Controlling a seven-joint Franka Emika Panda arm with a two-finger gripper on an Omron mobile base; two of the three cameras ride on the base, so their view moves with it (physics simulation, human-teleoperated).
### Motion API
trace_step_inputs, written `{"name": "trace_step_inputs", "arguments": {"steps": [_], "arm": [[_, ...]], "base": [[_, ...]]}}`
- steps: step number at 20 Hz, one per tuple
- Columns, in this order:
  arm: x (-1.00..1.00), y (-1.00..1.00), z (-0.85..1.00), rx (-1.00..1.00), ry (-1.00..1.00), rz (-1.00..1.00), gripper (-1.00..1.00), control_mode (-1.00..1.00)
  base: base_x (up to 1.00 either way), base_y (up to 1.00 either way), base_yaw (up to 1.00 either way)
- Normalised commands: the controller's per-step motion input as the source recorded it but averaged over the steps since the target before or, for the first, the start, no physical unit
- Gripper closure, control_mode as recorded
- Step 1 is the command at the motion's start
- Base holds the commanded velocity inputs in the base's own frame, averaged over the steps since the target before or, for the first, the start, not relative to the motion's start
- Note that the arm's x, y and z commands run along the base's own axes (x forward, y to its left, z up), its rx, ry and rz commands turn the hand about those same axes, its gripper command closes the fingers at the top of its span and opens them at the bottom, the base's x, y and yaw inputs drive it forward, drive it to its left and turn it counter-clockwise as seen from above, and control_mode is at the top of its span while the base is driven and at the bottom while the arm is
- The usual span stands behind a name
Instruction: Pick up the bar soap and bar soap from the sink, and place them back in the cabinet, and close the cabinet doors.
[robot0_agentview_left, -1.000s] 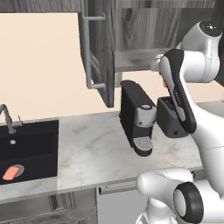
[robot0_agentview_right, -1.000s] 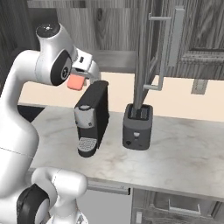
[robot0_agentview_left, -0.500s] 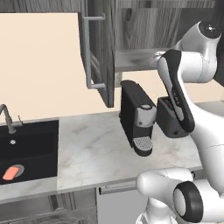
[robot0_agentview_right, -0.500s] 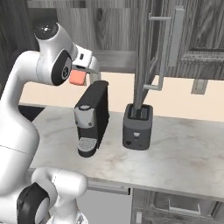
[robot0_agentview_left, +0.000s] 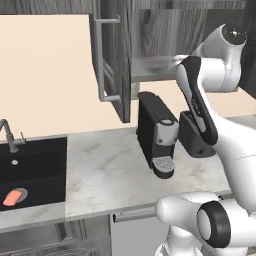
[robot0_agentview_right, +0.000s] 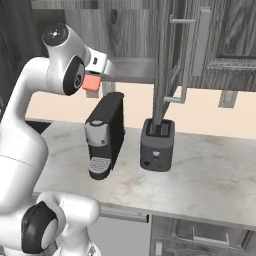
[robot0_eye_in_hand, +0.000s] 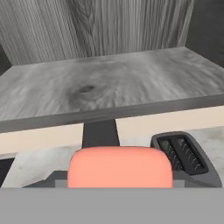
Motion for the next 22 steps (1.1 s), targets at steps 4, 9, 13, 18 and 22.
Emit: {"name": "trace_step_inputs", "arguments": {"steps": [4, 9, 13, 18, 22], "arm": [[0.34, 0.0, 0.09, -0.01, -0.02, 0.0, 1.0, -1.0], [0.36, 0.0, 0.09, 0.0, -0.02, 0.0, 1.0, -1.0], [0.41, 0.0, 0.13, 0.0, -0.02, 0.0, 1.0, -1.0], [0.41, 0.0, 0.12, 0.0, 0.0, 0.0, 1.0, -1.0], [0.38, 0.0, 0.04, 0.0, 0.0, 0.0, 1.0, -1.0]], "base": [[0.0, 0.0, 0.0], [0.0, 0.0, 0.0], [0.0, 0.0, 0.0], [0.0, 0.0, 0.0], [0.0, 0.0, 0.0]]}}
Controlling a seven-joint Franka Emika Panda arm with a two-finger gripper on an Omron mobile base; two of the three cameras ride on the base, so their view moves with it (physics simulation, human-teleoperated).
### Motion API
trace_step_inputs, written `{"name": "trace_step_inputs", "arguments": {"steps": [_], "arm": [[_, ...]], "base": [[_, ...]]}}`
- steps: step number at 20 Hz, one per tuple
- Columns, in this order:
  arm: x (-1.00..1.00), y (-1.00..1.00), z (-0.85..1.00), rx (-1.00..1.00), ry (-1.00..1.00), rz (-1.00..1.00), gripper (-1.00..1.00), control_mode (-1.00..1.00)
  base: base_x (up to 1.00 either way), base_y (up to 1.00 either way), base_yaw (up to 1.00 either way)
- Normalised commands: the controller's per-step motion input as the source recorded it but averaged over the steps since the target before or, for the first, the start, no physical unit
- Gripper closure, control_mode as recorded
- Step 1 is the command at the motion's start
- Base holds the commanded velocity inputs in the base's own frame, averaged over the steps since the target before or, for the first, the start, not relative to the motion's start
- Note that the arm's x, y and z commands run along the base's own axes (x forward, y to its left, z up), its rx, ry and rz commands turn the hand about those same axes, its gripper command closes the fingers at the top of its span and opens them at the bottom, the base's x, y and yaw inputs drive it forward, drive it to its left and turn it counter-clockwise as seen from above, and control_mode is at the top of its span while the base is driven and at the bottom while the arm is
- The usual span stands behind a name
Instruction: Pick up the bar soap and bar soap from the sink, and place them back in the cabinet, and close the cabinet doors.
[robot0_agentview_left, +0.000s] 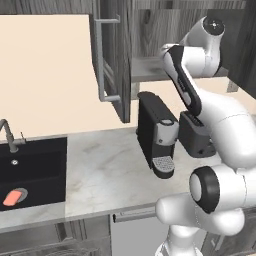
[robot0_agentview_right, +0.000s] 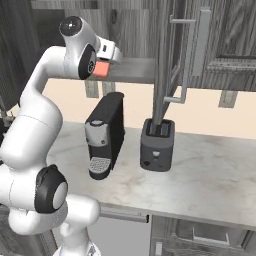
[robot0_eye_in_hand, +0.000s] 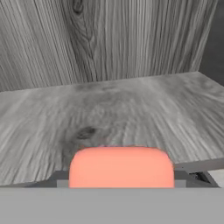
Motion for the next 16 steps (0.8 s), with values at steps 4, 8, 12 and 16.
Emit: {"name": "trace_step_inputs", "arguments": {"steps": [4, 8, 12, 16], "arm": [[0.44, 0.0, 0.0, 0.0, 0.0, 0.0, 1.0, -1.0], [0.4, 0.0, 0.0, 0.0, 0.0, 0.0, 1.0, -1.0], [0.37, 0.0, 0.0, 0.0, 0.0, 0.0, 1.0, -1.0], [0.3, 0.0, -0.01, 0.0, 0.0, 0.0, 1.0, -1.0]], "base": [[0.0, 0.0, 0.0], [0.0, 0.0, 0.0], [0.0, 0.0, 0.0], [0.0, 0.0, 0.0]]}}
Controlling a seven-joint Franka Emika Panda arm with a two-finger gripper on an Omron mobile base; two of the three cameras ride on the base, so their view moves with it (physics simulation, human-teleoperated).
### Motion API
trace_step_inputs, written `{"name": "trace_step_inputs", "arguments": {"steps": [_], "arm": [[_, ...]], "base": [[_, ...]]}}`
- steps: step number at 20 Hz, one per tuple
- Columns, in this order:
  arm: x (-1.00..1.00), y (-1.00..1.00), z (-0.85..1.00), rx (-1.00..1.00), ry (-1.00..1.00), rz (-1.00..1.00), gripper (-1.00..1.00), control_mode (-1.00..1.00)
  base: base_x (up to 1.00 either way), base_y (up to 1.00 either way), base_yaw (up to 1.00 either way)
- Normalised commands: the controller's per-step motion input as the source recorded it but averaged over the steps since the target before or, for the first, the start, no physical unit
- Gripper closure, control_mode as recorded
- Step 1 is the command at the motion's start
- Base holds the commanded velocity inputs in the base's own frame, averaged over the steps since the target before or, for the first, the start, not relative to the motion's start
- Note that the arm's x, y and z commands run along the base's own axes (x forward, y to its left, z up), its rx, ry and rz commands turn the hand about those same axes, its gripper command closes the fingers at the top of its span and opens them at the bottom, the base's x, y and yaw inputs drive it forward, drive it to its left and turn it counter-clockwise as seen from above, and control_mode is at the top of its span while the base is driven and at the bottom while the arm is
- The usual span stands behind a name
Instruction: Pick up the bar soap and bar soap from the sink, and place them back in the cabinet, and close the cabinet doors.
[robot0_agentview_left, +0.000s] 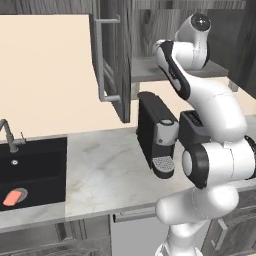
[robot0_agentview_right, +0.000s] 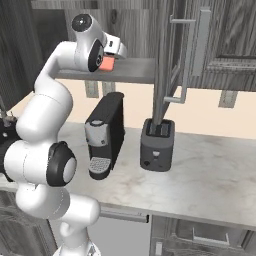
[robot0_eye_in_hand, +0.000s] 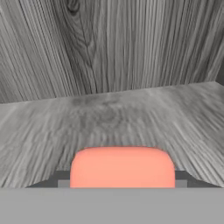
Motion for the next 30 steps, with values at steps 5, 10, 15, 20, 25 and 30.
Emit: {"name": "trace_step_inputs", "arguments": {"steps": [5, 10, 15, 20, 25, 30], "arm": [[0.2, 0.0, -0.06, 0.0, 0.0, 0.0, 1.0, -1.0], [0.13, 0.0, -0.11, 0.0, 0.0, 0.01, 1.0, -1.0], [0.16, 0.0, -0.13, 0.0, 0.0, 0.0, 1.0, -1.0], [0.23, 0.0, -0.08, 0.0, 0.0, 0.0, 1.0, -1.0], [0.24, 0.0, -0.08, 0.0, 0.0, 0.0, 1.0, -1.0], [0.16, 0.0, -0.08, 0.0, 0.0, 0.0, 1.0, -1.0]], "base": [[0.0, 0.0, 0.0], [0.0, 0.0, 0.0], [0.0, 0.0, 0.0], [0.0, 0.0, 0.0], [0.0, 0.0, 0.0], [0.0, 0.0, 0.0]]}}
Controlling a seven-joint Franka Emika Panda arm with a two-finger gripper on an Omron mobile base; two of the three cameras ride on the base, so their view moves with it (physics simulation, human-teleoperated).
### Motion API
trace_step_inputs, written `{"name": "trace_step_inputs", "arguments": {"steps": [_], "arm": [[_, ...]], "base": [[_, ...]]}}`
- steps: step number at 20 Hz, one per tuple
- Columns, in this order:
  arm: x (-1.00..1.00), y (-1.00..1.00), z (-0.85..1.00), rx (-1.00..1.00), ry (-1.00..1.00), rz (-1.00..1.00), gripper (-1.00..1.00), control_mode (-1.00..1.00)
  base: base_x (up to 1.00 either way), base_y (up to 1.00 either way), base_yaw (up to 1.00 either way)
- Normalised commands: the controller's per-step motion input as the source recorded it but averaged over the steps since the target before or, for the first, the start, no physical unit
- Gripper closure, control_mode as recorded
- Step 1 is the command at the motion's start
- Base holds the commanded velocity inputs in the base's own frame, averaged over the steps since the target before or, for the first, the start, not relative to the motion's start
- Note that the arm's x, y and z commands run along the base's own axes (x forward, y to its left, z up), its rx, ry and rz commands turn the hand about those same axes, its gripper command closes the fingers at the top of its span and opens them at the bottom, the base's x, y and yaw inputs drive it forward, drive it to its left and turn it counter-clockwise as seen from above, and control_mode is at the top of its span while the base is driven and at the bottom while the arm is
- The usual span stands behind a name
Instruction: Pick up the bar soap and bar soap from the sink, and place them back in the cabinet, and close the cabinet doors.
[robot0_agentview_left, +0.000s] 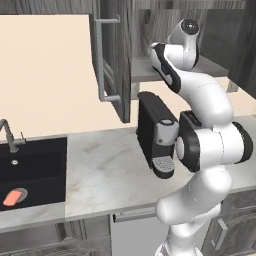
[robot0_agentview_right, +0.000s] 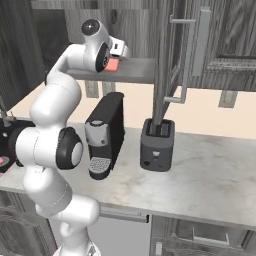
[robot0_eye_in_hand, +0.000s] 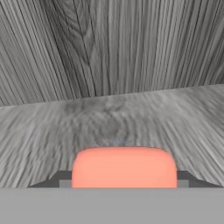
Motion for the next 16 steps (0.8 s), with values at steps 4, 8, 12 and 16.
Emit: {"name": "trace_step_inputs", "arguments": {"steps": [4, 8, 12, 16], "arm": [[0.13, 0.0, -0.02, 0.0, 0.0, 0.0, 1.0, -1.0], [0.01, 0.0, 0.0, 0.0, 0.0, 0.0, -1.0, -1.0], [0.0, 0.0, 0.0, 0.0, 0.0, 0.0, -1.0, -1.0], [0.0, 0.0, 0.0, 0.0, 0.0, 0.0, -1.0, -1.0]], "base": [[0.0, 0.0, 0.0], [0.0, 0.0, 0.0], [0.0, 0.0, 0.0], [0.0, 0.0, 0.0]]}}
